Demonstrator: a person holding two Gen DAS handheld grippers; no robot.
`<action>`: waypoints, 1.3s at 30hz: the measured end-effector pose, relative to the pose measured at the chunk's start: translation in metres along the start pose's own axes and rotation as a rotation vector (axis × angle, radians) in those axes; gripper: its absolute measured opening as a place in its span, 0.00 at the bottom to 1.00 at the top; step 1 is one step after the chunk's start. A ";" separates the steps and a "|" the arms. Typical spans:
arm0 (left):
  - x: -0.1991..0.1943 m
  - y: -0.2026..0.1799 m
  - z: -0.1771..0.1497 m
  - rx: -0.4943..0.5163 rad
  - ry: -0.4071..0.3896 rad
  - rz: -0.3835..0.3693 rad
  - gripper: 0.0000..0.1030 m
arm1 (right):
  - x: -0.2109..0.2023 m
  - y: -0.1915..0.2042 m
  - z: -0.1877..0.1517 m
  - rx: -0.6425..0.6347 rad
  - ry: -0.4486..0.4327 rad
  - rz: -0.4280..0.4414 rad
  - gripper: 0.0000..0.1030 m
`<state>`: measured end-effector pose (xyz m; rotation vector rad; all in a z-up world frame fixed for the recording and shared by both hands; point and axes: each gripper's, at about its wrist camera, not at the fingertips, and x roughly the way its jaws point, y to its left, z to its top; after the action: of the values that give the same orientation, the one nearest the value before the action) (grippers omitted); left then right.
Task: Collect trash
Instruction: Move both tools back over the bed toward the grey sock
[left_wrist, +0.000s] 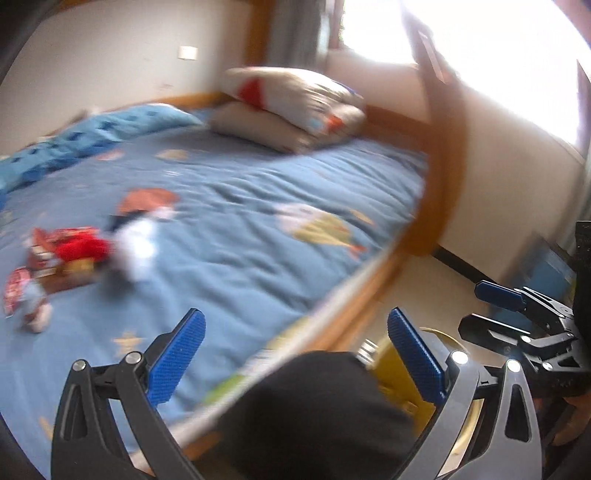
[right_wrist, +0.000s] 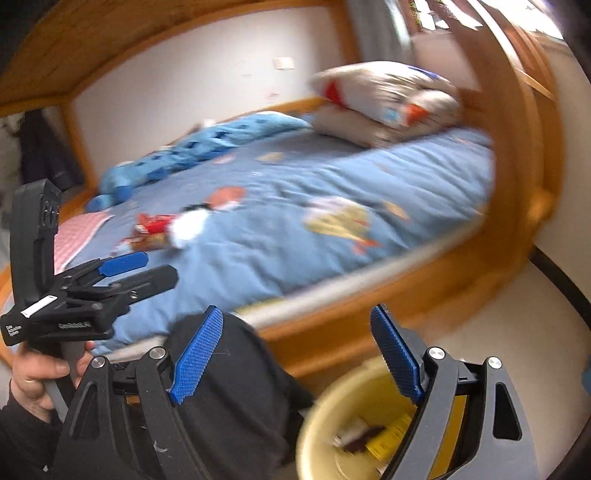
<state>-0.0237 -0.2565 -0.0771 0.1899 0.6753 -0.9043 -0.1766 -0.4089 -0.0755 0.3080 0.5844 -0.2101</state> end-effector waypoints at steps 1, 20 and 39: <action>-0.007 0.015 0.001 -0.023 -0.012 0.032 0.96 | 0.009 0.012 0.006 -0.016 -0.006 0.030 0.78; -0.066 0.197 -0.020 -0.281 -0.080 0.409 0.96 | 0.134 0.181 0.054 -0.185 -0.064 0.282 0.85; 0.024 0.290 -0.018 -0.359 0.006 0.419 0.96 | 0.205 0.196 0.070 -0.161 0.026 0.281 0.88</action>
<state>0.2035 -0.0852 -0.1413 0.0099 0.7568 -0.3725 0.0815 -0.2717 -0.0927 0.2341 0.5735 0.1111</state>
